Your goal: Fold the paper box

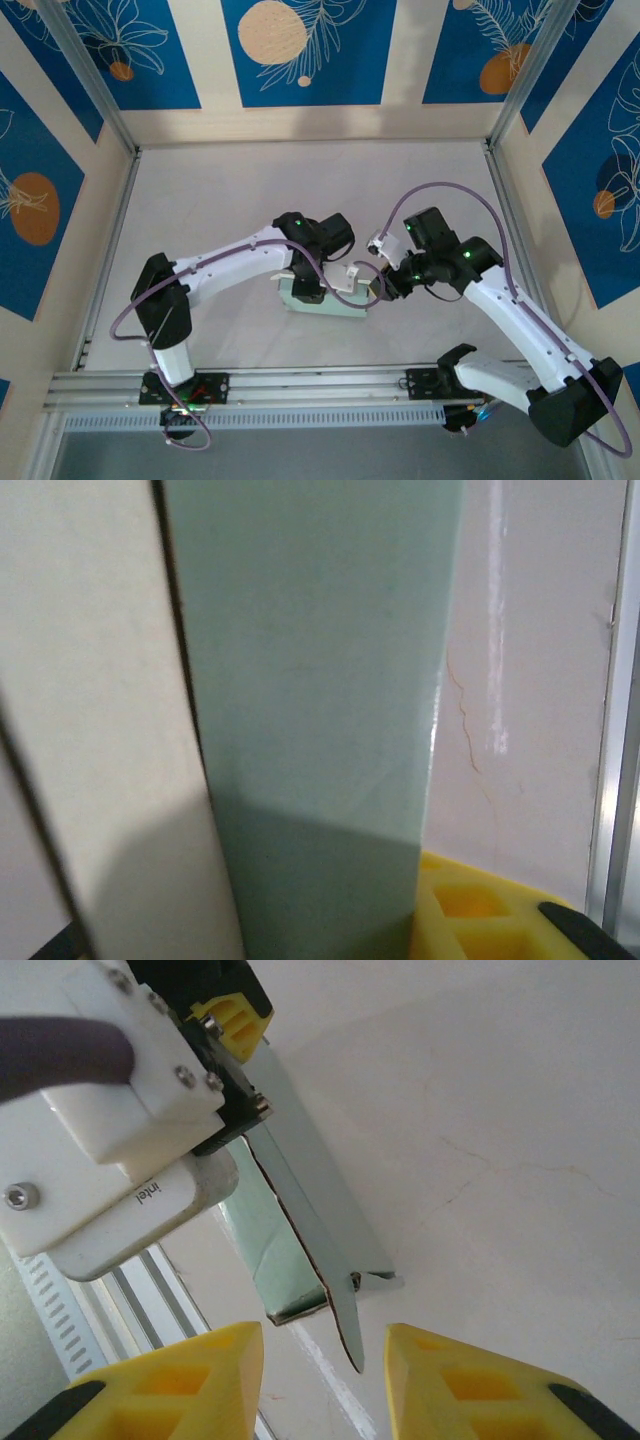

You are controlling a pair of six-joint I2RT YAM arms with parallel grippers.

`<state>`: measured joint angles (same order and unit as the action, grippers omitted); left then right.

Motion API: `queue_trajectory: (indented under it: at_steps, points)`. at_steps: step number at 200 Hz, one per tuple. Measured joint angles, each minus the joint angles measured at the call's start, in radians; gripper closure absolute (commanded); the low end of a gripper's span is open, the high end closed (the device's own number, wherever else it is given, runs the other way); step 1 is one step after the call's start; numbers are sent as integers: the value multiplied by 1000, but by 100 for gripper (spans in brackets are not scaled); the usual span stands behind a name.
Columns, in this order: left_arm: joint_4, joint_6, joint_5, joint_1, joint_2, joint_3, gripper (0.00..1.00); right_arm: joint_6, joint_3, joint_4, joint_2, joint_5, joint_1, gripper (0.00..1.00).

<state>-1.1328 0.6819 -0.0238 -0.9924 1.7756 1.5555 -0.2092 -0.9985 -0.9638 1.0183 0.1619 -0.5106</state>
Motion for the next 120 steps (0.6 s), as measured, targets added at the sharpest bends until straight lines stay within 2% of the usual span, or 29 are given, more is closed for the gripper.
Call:
queue_trajectory:
  at_steps: [59,120]
  points:
    - [11,0,-9,0,0,-1,68,-1,0,12,41,-3,-2,69]
    - [13,0,-9,2,0,-1,69,-21,0,10,48,-31,-14,91]
